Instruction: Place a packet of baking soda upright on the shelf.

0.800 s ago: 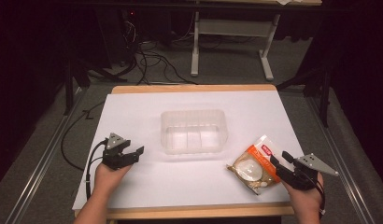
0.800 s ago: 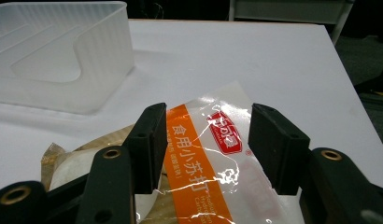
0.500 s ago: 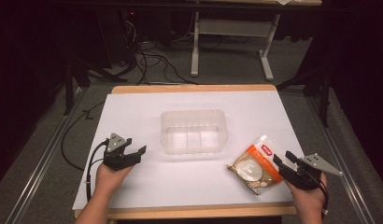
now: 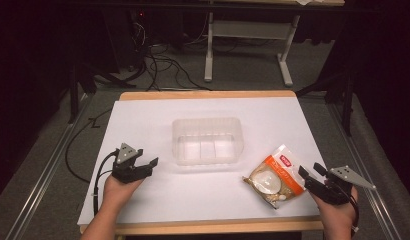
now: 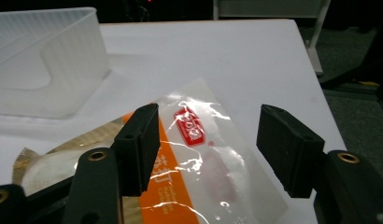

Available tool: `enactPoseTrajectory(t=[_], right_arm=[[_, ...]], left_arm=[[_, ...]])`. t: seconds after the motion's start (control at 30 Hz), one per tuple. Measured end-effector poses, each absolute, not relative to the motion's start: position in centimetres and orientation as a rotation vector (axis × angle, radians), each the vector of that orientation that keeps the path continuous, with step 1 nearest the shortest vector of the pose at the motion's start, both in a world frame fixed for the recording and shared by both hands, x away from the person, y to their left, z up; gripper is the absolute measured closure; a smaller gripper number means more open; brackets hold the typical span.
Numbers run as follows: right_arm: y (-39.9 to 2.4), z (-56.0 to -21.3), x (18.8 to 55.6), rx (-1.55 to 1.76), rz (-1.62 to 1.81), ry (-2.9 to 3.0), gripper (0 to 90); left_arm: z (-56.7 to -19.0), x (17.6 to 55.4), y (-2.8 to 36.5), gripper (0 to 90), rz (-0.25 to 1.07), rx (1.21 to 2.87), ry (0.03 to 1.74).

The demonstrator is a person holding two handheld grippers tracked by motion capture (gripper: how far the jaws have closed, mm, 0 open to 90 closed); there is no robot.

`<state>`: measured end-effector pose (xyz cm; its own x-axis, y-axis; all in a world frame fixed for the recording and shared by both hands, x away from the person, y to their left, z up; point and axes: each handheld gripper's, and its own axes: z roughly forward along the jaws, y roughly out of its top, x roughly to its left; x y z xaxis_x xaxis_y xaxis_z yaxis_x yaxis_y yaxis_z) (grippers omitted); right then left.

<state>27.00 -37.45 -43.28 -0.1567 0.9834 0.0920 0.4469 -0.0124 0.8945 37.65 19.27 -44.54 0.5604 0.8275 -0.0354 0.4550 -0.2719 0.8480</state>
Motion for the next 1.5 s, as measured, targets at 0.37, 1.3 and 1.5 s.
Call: enactPoseTrajectory(t=[0.37,1.3,1.5], right_arm=[[-39.6,-45.6,27.9,1.707,1.062,1.696,35.2],[-39.6,-46.4,28.6,1.785,1.128,1.783,89.6],[-38.6,-44.8,28.2,1.666,1.17,1.8,90.0]], left_arm=[[-44.7,37.6,18.9,32.7,0.527,1.931,1.024],[-44.8,37.3,18.2,32.6,0.54,1.978,0.991],[-44.8,37.4,18.3,32.4,0.544,1.967,1.0]])
